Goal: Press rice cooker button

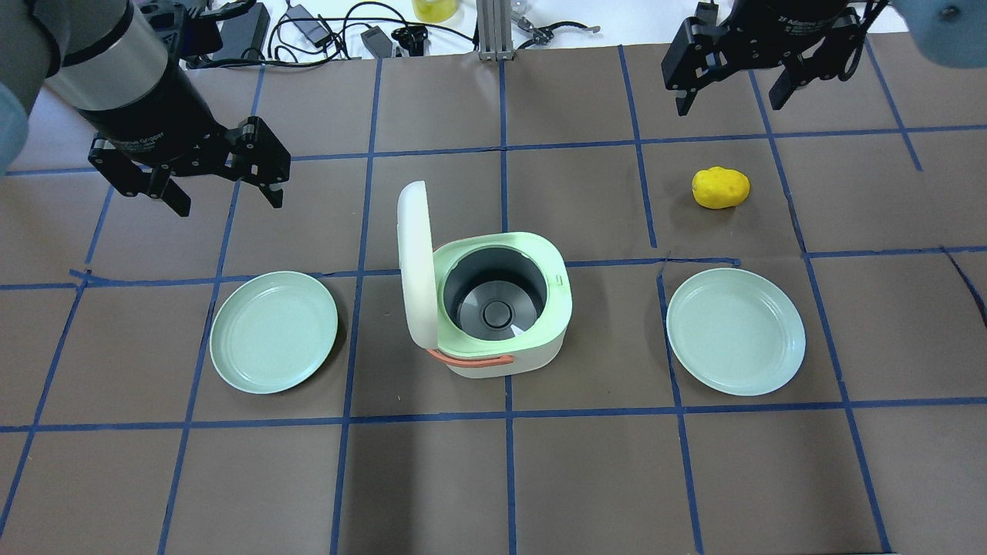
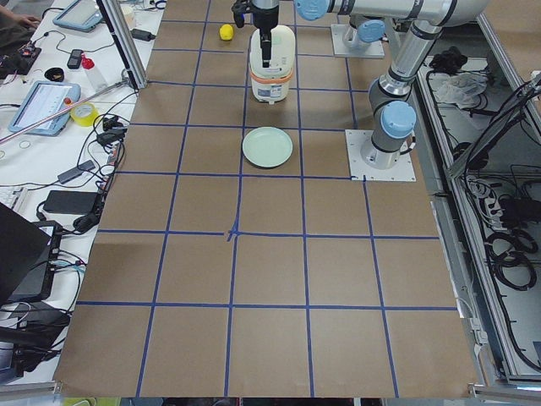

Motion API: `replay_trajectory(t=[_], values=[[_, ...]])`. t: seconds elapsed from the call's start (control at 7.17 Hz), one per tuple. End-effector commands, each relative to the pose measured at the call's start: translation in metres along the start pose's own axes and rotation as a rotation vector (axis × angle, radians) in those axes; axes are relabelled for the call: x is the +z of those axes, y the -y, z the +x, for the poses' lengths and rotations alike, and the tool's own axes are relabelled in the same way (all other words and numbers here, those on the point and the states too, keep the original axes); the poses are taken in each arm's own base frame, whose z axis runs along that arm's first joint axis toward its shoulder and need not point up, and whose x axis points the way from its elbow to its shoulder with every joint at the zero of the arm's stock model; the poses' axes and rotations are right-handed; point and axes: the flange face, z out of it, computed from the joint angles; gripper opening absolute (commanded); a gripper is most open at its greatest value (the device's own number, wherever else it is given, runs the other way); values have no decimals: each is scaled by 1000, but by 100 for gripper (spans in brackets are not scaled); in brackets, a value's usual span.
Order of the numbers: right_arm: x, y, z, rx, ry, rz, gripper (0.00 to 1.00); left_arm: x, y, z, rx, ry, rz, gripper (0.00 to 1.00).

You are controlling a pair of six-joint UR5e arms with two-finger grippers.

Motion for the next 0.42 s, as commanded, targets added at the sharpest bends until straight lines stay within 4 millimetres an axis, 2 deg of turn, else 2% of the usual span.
replay_trajectory(t=[0.0, 0.28], values=[[4, -1, -1, -10, -1, 6, 100, 0, 0, 0, 0, 0, 0, 100], [4, -1, 0, -12, -3, 4, 100, 0, 0, 0, -1, 0, 0, 100]])
